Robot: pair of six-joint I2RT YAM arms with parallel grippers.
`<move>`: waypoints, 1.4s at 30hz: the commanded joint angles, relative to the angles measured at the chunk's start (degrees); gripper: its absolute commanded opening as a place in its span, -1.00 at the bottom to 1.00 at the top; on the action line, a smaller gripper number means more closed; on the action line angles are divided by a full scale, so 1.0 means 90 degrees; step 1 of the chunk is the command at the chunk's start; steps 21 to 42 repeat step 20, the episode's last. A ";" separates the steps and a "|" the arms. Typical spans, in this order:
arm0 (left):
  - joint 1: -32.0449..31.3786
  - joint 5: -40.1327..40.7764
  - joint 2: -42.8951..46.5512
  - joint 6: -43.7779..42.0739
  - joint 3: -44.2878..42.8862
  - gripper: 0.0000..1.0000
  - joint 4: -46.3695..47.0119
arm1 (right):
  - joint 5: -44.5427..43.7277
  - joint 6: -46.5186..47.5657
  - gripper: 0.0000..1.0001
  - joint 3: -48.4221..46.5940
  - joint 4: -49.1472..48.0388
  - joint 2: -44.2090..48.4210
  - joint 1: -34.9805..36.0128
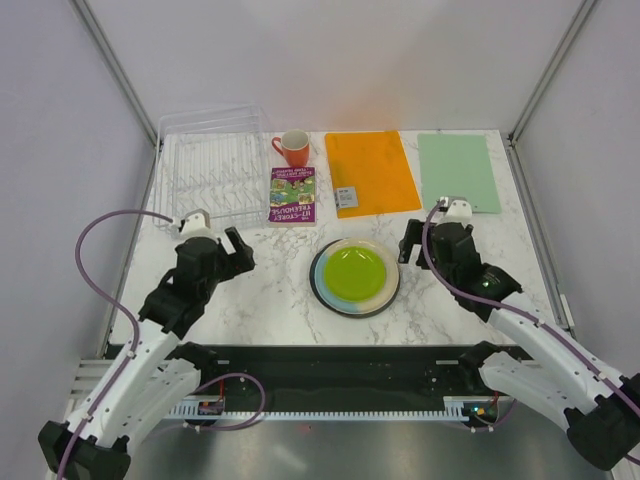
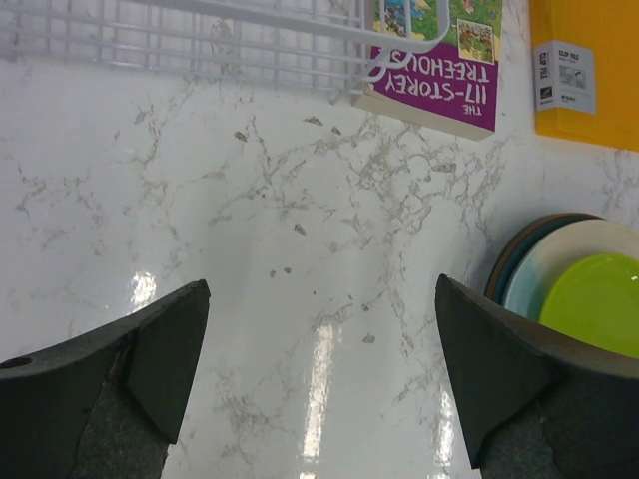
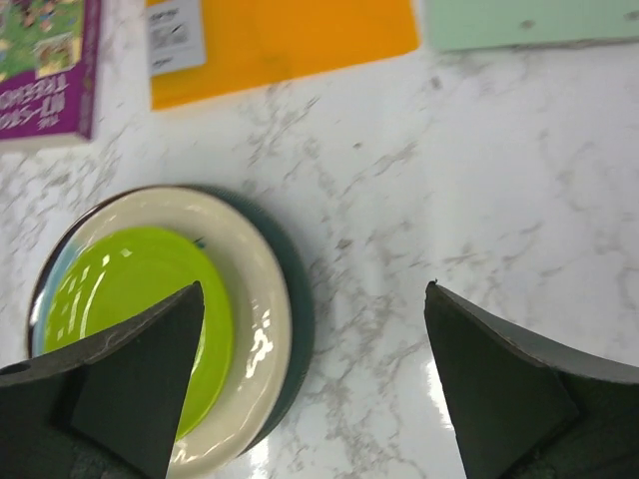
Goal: Unload the plates from the dish rack
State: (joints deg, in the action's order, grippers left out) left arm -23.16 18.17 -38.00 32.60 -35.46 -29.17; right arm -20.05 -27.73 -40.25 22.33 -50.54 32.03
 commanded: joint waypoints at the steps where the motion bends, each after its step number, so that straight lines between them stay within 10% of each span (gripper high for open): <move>1: 0.0014 0.0607 -0.0737 -0.1432 -0.0580 1.00 0.1208 | -0.2144 0.0395 0.96 -0.0293 0.0234 0.0001 -0.0014; 20: 0.0248 0.1164 -0.1958 -0.4686 0.1117 1.00 0.6694 | -0.3582 0.1392 0.96 0.1074 -0.3056 -0.0243 -0.0014; 42: 0.0248 0.1164 -0.1958 -0.4686 0.1117 1.00 0.6694 | -0.3582 0.1392 0.96 0.1074 -0.3056 -0.0243 -0.0014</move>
